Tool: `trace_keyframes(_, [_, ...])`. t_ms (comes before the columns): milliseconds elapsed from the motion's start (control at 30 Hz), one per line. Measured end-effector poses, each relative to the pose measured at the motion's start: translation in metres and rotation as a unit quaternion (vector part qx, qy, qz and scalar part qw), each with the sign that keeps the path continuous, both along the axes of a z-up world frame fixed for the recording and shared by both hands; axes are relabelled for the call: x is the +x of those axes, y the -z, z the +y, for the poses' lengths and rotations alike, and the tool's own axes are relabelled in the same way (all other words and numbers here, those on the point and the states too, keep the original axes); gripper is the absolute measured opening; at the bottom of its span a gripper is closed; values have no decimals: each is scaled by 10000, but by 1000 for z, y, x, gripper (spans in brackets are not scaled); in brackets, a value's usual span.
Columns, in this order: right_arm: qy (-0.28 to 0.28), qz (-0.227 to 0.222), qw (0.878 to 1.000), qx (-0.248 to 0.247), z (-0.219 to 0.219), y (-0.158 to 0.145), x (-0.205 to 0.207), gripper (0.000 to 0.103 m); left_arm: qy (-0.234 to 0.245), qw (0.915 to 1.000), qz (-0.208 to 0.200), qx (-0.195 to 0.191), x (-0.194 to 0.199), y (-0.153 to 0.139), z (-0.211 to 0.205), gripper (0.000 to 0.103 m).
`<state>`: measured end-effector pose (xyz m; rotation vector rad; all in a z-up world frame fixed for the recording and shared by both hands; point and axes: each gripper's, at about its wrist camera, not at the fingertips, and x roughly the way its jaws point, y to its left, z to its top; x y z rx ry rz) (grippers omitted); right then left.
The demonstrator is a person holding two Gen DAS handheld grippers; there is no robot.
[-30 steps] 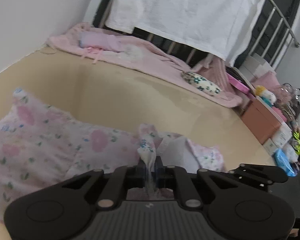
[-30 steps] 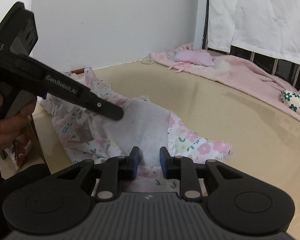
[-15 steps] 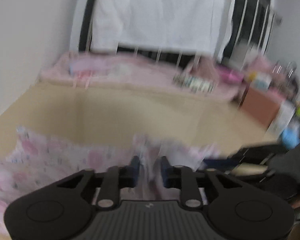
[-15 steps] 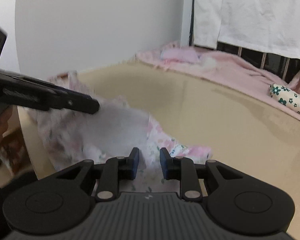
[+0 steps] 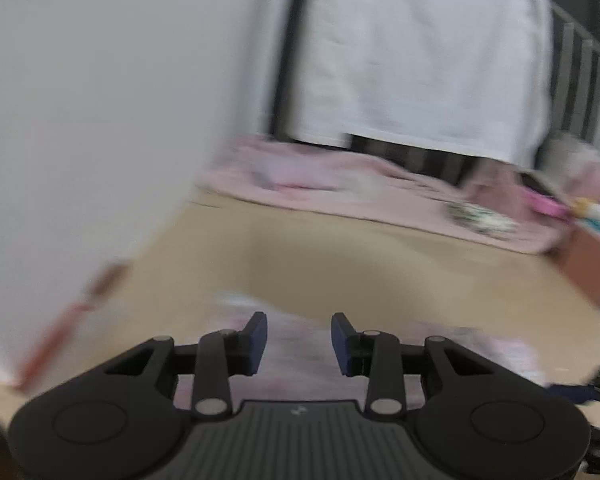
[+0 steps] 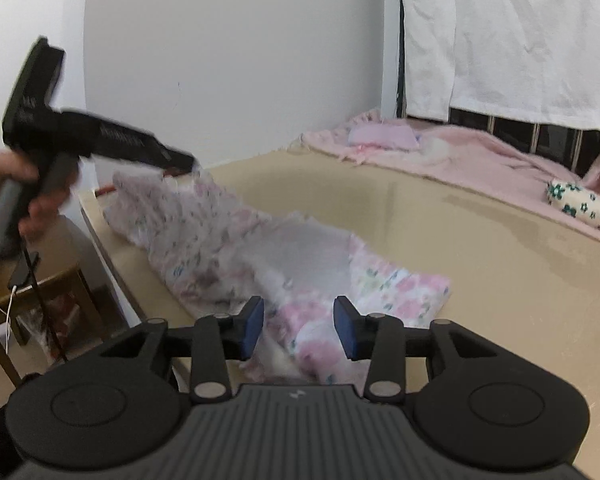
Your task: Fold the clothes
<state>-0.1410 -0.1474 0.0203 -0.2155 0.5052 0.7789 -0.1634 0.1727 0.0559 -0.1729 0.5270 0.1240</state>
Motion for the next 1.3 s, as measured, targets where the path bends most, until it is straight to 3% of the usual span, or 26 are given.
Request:
trace_keyframes(100, [28, 28, 9997, -222, 9, 10, -1, 39, -480, 9984, 280, -116, -11, 9, 18, 37])
trace_keyframes(233, [52, 32, 9996, -264, 9, 16, -2, 39, -814, 9956, 335, -311, -24, 22, 31, 57])
trace_keyframes(400, [107, 114, 9997, -211, 1, 16, 0, 39, -925, 9938, 207, -585, -32, 19, 35, 58])
trace_keyframes(467, [146, 126, 9996, -187, -1, 17, 0, 39, -769, 9958, 240, -440, -29, 18, 26, 61])
trace_keyframes(533, [182, 107, 9996, -189, -1, 17, -1, 39, -586, 9975, 290, -255, -26, 17, 15, 72])
trace_keyframes(667, [204, 132, 9995, -215, 0, 15, -2, 39, -475, 9985, 272, 78, -31, 17, -3, 71])
trace_keyframes(733, [33, 85, 9999, -58, 0, 3, -3, 39, -663, 9976, 208, -14, -41, 15, -6, 71])
trace_keyframes(833, [-503, -264, 9979, 306, 3, -35, 5, 41, -1344, 9892, 299, -500, -57, 11, -3, 71])
trace_keyframes(933, [-1252, -628, 9901, -78, 37, -72, 40, 50, -1559, 9828, 332, -930, -54, 18, -4, 71])
trace_keyframes(1033, [-2099, -46, 9762, -545, 104, -87, 97, 50, -1724, 9750, 360, -1352, -50, 25, -5, 70])
trace_keyframes(1133, [-2658, 784, 9554, -1018, 182, -72, 142, 50, -1886, 9652, 386, -1771, -45, 33, -7, 69])
trace_keyframes(1200, [-2841, 1051, 9409, -1512, 227, -49, 156, 50, -1986, 9605, 518, -1879, -34, 40, -3, 65])
trace_keyframes(1233, [-2860, 1104, 9368, -1687, 238, -39, 158, 49, -1981, 9610, 482, -1866, -31, 42, -2, 59])
trace_keyframes(1267, [-2888, 1150, 9324, -1843, 246, -30, 159, 41, -1983, 9616, 476, -1836, -27, 44, 0, 54])
trace_keyframes(1300, [-2914, 1196, 9278, -1999, 254, -20, 161, 35, -1948, 9619, 478, -1855, -21, 45, 3, 40])
